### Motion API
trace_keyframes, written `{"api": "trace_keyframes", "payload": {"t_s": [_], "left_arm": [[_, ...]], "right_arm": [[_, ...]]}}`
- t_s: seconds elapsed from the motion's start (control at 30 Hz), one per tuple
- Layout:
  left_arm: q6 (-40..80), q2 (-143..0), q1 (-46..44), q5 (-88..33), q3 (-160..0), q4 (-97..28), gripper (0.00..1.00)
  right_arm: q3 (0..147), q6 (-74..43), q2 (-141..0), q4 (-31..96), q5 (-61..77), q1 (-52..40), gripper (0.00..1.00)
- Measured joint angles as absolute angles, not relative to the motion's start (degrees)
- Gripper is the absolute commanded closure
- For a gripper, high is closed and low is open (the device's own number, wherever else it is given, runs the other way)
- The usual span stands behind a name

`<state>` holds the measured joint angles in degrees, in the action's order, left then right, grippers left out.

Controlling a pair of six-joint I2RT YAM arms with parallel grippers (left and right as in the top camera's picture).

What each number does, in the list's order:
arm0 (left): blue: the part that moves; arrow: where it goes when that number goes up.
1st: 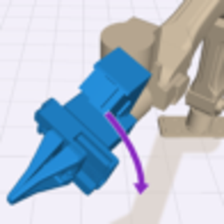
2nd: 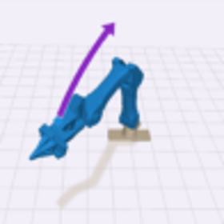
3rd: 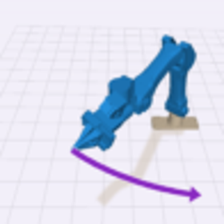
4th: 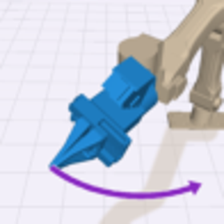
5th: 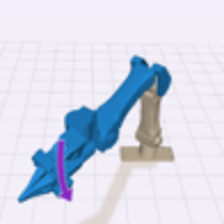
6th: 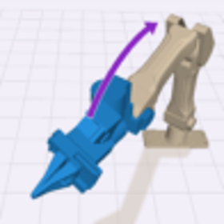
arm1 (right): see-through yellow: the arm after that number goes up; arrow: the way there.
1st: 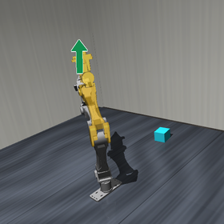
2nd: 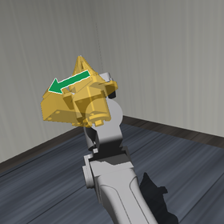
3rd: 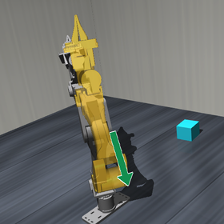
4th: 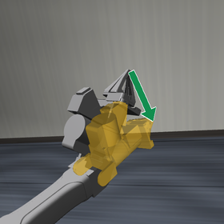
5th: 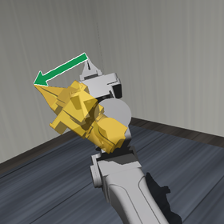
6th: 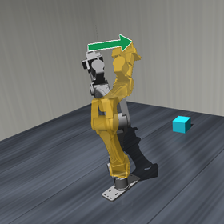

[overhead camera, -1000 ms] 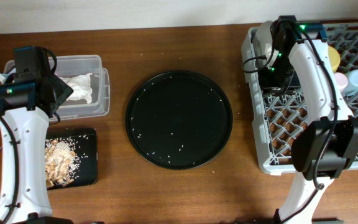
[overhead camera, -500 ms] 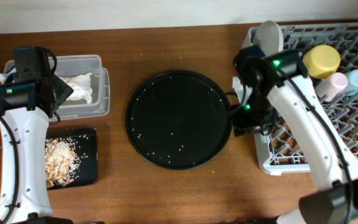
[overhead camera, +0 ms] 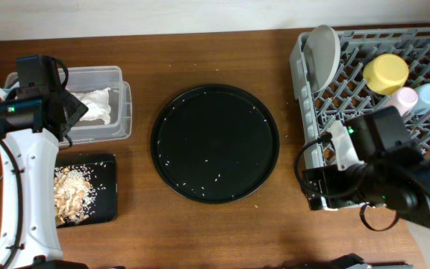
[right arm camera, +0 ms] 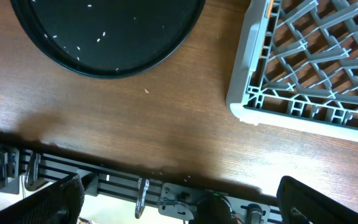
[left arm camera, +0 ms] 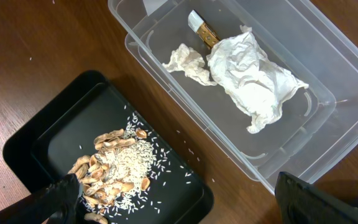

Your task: Sort waste into correct bins and load items into the dishwasher rack

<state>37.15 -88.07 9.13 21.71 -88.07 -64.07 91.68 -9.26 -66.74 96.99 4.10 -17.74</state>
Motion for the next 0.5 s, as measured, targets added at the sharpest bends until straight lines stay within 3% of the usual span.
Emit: {"api": "trace_keyframes", "payload": {"t_s": [0.1, 0.2, 0.33, 0.5], "left_arm": [[37.1, -88.1, 9.1, 21.7, -88.1, -64.1, 0.01], [37.1, -88.1, 9.1, 21.7, -88.1, -64.0, 0.01], [37.1, -88.1, 9.1, 21.7, -88.1, -64.0, 0.01], [37.1, -88.1, 9.1, 21.7, -88.1, -64.1, 0.01]], "right_arm": [[91.6, -9.1, -70.8, 96.8, 3.9, -17.7, 0.02], [84.1, -9.0, -67.0, 82.0, 3.9, -17.7, 0.02], [52.5, -5.0, -39.5, 53.4, 8.8, -13.5, 0.02], [26.9, -2.2, -17.2, 27.2, 15.2, -7.5, 0.02]]}}
